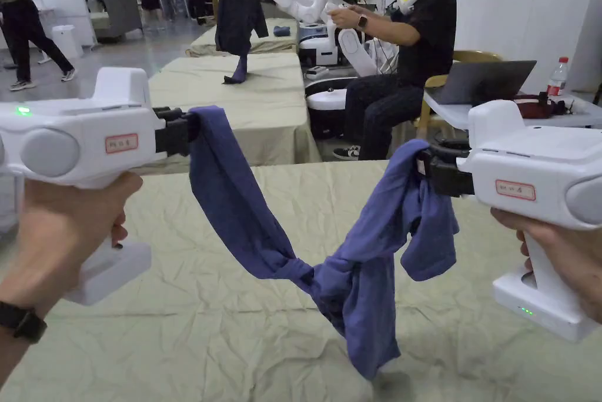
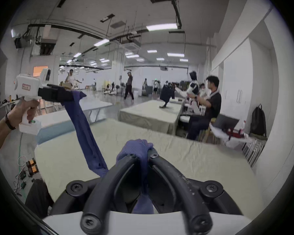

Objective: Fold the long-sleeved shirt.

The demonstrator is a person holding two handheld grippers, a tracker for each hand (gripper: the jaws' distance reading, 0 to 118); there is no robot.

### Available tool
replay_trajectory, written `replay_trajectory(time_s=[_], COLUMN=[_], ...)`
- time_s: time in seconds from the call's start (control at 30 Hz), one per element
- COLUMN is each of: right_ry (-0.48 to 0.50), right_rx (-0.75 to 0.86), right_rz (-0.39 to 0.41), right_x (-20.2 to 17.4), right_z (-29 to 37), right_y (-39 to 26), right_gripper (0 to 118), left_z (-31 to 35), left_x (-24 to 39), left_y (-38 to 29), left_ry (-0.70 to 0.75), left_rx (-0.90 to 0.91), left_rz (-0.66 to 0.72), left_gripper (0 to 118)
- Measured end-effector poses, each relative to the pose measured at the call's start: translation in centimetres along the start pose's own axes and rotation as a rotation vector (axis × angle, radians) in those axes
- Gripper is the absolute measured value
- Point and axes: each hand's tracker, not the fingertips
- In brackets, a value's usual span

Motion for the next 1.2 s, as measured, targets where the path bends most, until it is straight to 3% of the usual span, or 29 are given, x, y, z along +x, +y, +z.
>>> replay_trajectory(time_s=[0.3, 0.63, 0.97, 1.2], right_ry=[-0.078, -0.139, -0.228, -0.286], right_rx=[0.128, 0.199, 0.201, 0.175], right_rz=[0.024, -0.057, -0.060, -0.113], right_x=[0.2, 1.3, 2.3, 6.2], right_z=[2.6, 3.6, 3.9, 0.6], right_y=[13.5, 25.5, 28.2, 28.0], right_gripper=[11, 11, 11, 11], left_z=[4.4, 5.1, 4.0, 1.8], left_x=[-4.6, -8.7, -9.7, -11.3], left_y=[13.7, 19.4, 20.4, 20.9], left_ry=[0.155, 0.265, 0.292, 0.331], left_rx=[0.132, 0.155, 0.154, 0.151], left_rz=[-0.054, 0.020, 0.052, 0.059], left_gripper=[5, 5, 5, 5])
